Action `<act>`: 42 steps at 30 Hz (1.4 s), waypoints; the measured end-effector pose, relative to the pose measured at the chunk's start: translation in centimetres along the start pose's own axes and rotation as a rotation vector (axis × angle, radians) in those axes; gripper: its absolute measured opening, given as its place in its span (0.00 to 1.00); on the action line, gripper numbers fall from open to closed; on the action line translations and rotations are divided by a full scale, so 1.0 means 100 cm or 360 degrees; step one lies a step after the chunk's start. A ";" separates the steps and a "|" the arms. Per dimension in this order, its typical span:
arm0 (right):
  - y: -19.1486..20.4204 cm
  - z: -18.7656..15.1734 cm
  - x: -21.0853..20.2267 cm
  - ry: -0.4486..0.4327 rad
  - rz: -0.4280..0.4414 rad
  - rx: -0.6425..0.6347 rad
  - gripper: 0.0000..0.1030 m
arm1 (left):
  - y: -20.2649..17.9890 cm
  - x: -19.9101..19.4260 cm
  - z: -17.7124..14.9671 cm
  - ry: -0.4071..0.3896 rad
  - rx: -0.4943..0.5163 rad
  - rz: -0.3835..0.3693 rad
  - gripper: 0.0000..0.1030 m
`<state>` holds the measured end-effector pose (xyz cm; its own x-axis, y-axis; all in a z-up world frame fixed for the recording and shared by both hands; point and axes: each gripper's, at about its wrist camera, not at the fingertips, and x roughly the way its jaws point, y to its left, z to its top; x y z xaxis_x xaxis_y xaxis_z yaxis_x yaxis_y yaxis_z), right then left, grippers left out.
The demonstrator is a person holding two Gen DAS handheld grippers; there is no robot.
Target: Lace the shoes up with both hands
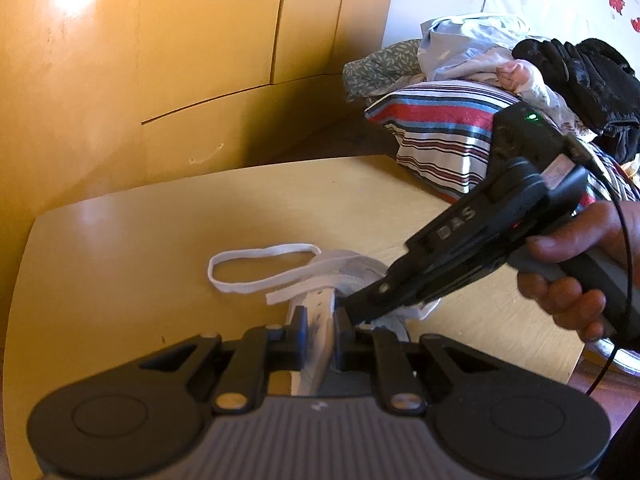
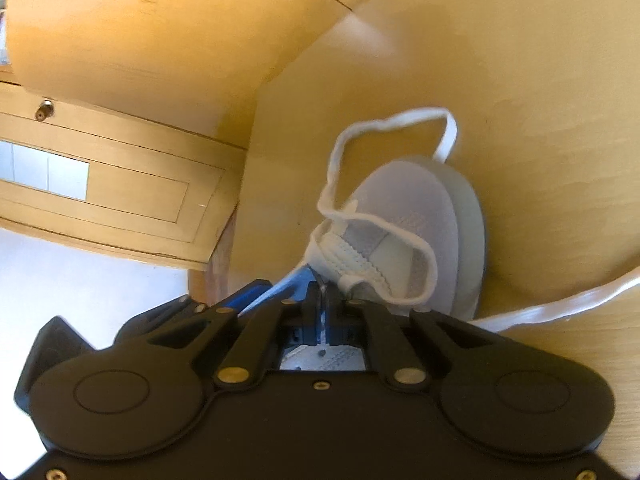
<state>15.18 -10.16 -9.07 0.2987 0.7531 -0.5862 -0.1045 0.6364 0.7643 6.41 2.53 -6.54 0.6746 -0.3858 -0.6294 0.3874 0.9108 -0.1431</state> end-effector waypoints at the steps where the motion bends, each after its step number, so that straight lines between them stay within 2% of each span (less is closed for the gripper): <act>1: 0.001 0.001 0.000 -0.0010 -0.0006 -0.0017 0.00 | -0.001 0.000 0.000 0.0001 0.0001 0.0000 0.13; 6: 0.011 -0.003 0.004 -0.0037 -0.0071 -0.0149 0.00 | 0.000 0.000 0.000 0.0006 -0.0003 -0.0002 0.13; 12: 0.039 -0.003 0.015 0.0019 -0.0264 -0.0473 0.00 | -0.001 0.001 0.000 0.0013 -0.0002 -0.0007 0.13; 29: 0.039 0.000 0.038 0.0129 -0.0296 -0.0486 0.00 | -0.001 0.002 0.001 0.0024 0.0005 -0.0008 0.14; 42: 0.023 0.006 0.035 0.0084 -0.0186 -0.0271 0.00 | -0.004 0.003 0.002 0.0027 0.0005 -0.0005 0.14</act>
<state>16.56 -6.14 -9.25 0.2688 0.6774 -0.6848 -0.2324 0.7355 0.6364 6.61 2.02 -6.54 0.6625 -0.3862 -0.6419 0.3914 0.9090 -0.1429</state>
